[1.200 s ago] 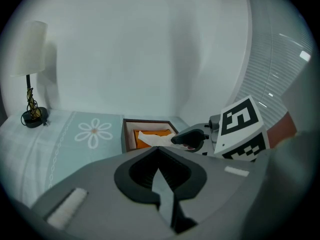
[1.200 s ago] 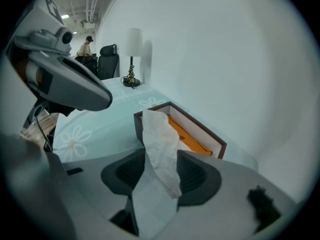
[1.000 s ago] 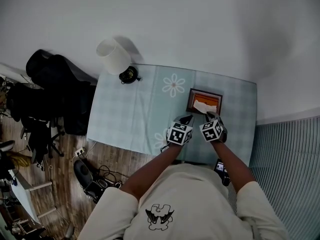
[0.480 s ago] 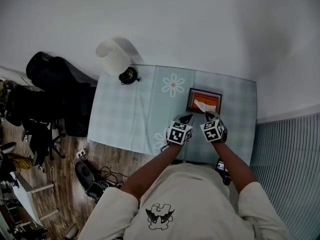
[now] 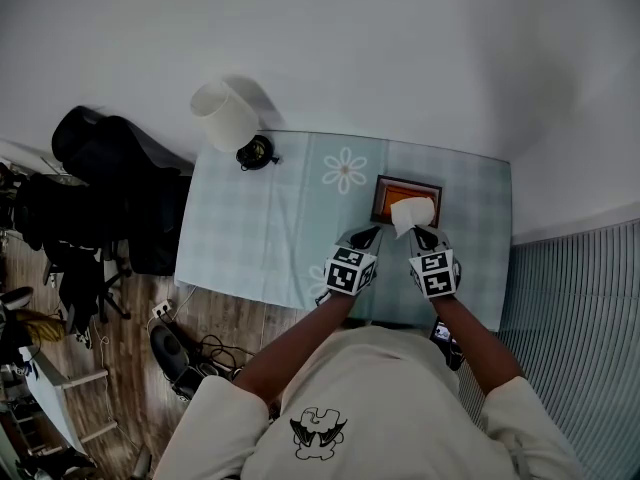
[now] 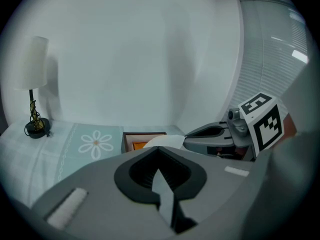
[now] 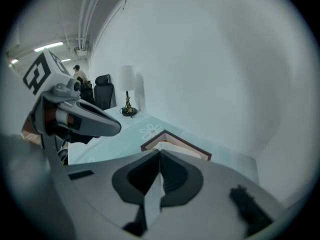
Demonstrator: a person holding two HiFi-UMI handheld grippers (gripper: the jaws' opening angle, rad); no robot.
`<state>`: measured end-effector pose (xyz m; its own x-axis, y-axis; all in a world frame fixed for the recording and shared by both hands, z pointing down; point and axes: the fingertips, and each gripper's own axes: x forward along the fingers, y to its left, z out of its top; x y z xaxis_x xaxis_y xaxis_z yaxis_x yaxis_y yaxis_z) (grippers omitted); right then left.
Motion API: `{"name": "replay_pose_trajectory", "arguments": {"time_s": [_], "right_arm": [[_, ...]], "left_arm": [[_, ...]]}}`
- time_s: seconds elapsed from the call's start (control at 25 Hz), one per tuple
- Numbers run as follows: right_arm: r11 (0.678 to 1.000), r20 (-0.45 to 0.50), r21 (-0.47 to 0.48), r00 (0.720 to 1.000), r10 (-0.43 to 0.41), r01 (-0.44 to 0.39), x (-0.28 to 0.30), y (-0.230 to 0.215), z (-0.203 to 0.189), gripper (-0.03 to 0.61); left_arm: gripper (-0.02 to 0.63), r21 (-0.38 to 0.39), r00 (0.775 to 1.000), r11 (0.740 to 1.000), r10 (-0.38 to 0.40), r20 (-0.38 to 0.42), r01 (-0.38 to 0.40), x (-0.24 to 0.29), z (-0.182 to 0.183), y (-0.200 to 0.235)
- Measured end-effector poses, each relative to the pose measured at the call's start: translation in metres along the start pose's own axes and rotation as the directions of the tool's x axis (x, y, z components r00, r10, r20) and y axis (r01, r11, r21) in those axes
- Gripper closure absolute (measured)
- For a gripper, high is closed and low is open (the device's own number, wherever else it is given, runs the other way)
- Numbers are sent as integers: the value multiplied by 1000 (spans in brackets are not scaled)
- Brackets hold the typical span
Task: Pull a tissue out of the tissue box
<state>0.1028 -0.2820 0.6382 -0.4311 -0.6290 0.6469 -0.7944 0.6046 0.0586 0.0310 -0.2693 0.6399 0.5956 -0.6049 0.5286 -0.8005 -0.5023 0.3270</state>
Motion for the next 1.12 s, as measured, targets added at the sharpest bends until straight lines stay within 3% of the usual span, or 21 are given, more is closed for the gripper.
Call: {"name": "replay_pose_trajectory", "arguments": {"time_s": [0.32,0.64,0.88,1.12], "right_arm": [[992,111,118,994,21,-34,-54,9,30,563],[972,248,219,968,27,-83,-111,24,57,563],[965,325,246,946,3,-88,-140,26,63,563],[944,387,296,922,20,-144,-158,45,53,563]], "left_arm": [[606,-8,997,1000,-17,81,17,-33,24,-15],[606,13,983,1000,-25,181,22,-75,52,-34],[606,-5,972,1000,-29,234,31,-104,65,-48],[606,36,968,999,-35,250,27,-118,60,-62]]}}
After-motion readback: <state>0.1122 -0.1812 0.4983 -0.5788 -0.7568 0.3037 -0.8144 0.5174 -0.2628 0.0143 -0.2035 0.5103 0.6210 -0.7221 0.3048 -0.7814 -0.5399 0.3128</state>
